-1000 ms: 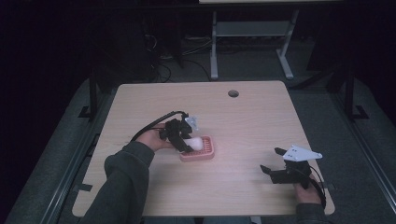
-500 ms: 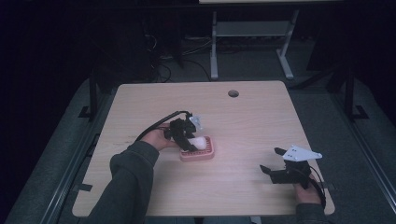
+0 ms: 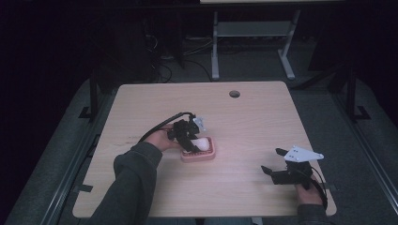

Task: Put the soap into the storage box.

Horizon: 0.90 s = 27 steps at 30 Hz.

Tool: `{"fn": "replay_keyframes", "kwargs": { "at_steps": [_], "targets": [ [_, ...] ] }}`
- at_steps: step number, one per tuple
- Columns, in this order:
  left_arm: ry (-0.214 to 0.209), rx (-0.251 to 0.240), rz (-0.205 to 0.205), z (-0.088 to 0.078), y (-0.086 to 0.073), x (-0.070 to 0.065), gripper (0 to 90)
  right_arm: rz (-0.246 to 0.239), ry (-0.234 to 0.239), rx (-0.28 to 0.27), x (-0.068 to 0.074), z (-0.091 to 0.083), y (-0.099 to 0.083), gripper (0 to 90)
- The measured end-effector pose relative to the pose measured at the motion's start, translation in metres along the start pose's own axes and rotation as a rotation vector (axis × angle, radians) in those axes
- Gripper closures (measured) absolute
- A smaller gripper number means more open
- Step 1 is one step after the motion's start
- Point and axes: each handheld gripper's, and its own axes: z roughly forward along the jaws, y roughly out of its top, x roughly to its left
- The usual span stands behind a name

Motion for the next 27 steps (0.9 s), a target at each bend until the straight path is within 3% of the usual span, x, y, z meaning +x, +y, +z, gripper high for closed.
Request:
{"fn": "replay_keyframes", "kwargs": {
  "at_steps": [6, 27],
  "targets": [
    [-0.005, 0.008, -0.018, 0.005, 0.001, 0.002, 49.2, -0.001, 0.0, 0.0, 0.0, 0.0, 0.0, 13.7],
    [-0.008, 0.028, -0.015, 0.011, 0.002, 0.003, 49.0, -0.004, 0.001, -0.001, 0.0, 0.0, 0.0, 13.7]
  ]
}}
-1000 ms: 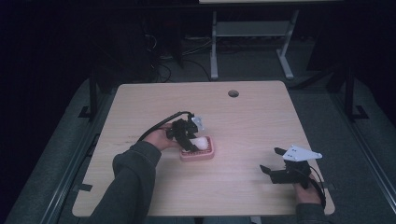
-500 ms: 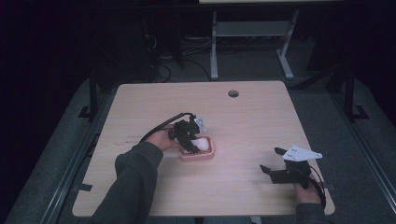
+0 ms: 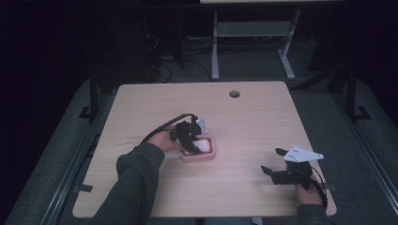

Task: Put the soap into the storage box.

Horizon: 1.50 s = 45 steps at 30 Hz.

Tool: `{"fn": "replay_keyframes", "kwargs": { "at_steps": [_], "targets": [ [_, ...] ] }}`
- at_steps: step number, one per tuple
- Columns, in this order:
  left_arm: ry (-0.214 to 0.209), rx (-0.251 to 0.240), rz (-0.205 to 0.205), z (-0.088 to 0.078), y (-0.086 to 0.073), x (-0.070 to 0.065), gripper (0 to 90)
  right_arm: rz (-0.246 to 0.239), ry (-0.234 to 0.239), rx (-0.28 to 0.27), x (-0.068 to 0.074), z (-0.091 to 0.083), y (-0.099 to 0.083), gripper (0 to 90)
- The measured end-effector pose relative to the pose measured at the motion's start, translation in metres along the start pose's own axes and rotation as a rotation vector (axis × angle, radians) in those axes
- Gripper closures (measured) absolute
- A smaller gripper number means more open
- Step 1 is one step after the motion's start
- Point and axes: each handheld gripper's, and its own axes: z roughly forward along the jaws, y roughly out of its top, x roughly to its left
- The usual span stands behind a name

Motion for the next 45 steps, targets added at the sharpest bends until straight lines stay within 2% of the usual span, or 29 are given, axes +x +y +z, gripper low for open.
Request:
{"fn": "replay_keyframes", "kwargs": {
  "at_steps": [9, 16, 32, 45],
  "targets": [
    [0.01, 0.0, -0.001, -0.002, 0.0, -0.002, 48.0, -0.008, 0.002, -0.004, 0.0, 0.0, 0.0, 13.7],
    [0.019, -0.041, -0.002, -0.011, 0.001, -0.004, 47.3, -0.007, 0.002, -0.002, 0.0, 0.0, 0.001, 13.7],
    [0.043, -0.049, -0.005, -0.023, -0.004, -0.008, 43.3, -0.008, -0.002, -0.003, 0.001, 0.0, 0.001, 13.7],
    [0.05, -0.077, -0.037, -0.036, -0.021, -0.015, 39.2, 0.0, -0.002, 0.006, 0.002, 0.001, 0.001, 13.7]
  ]
}}
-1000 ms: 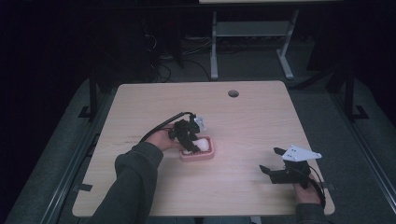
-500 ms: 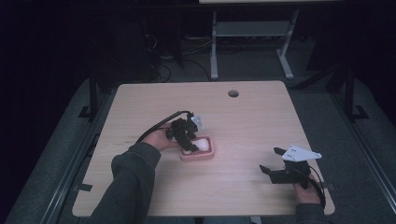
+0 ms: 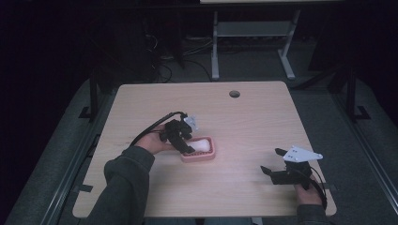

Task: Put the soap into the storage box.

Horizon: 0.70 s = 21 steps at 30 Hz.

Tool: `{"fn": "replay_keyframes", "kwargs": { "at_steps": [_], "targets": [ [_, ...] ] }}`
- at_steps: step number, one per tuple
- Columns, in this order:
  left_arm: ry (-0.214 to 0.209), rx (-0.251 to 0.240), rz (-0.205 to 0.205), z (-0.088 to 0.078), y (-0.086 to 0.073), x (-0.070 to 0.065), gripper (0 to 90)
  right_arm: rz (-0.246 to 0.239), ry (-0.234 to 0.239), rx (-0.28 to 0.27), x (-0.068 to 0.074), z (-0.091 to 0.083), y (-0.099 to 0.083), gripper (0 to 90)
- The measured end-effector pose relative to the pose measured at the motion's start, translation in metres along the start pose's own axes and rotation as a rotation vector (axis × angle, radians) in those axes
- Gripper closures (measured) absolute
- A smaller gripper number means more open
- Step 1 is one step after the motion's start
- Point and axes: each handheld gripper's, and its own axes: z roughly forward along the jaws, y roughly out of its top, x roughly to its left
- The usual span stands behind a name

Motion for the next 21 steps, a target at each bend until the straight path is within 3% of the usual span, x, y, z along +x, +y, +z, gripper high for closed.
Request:
{"fn": "replay_keyframes", "kwargs": {
  "at_steps": [10, 21],
  "targets": [
    [0.018, -0.018, -0.004, -0.009, -0.005, -0.006, 37.7, 0.0, -0.004, 0.002, 0.0, 0.0, 0.0, 13.7],
    [0.02, -0.048, -0.041, -0.011, -0.019, -0.011, 36.7, -0.001, -0.005, 0.007, 0.0, 0.0, 0.0, 13.7]
  ]
}}
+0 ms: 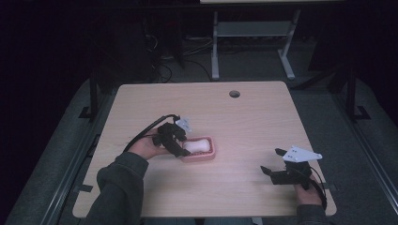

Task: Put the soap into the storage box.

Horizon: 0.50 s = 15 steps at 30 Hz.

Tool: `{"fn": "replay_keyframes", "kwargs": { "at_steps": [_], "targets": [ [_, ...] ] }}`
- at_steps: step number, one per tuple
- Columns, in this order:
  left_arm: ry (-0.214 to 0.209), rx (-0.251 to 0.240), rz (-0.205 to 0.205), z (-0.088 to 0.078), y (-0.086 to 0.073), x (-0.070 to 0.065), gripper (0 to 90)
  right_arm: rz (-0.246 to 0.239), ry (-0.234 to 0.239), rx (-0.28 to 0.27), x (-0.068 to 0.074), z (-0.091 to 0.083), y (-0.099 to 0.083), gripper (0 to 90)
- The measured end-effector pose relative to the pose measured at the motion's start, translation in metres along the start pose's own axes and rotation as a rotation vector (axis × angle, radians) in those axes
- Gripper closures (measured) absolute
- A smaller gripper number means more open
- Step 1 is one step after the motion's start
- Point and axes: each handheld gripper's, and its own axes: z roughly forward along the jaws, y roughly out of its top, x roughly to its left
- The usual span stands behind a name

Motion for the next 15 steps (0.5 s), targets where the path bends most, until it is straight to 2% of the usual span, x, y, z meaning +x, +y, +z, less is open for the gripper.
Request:
{"fn": "replay_keyframes", "kwargs": {
  "at_steps": [6, 13, 15],
  "targets": [
    [-0.002, -0.003, -0.004, 0.0, -0.005, -0.005, 35.7, -0.008, 0.001, 0.005, 0.001, 0.001, 0.0, 13.7],
    [-0.002, -0.017, -0.026, -0.002, -0.014, -0.009, 35.3, -0.003, 0.0, 0.01, 0.002, 0.001, 0.001, 13.7],
    [0.001, -0.007, -0.021, -0.003, -0.016, -0.009, 34.8, -0.002, -0.003, 0.009, 0.002, 0.001, 0.001, 13.7]
  ]
}}
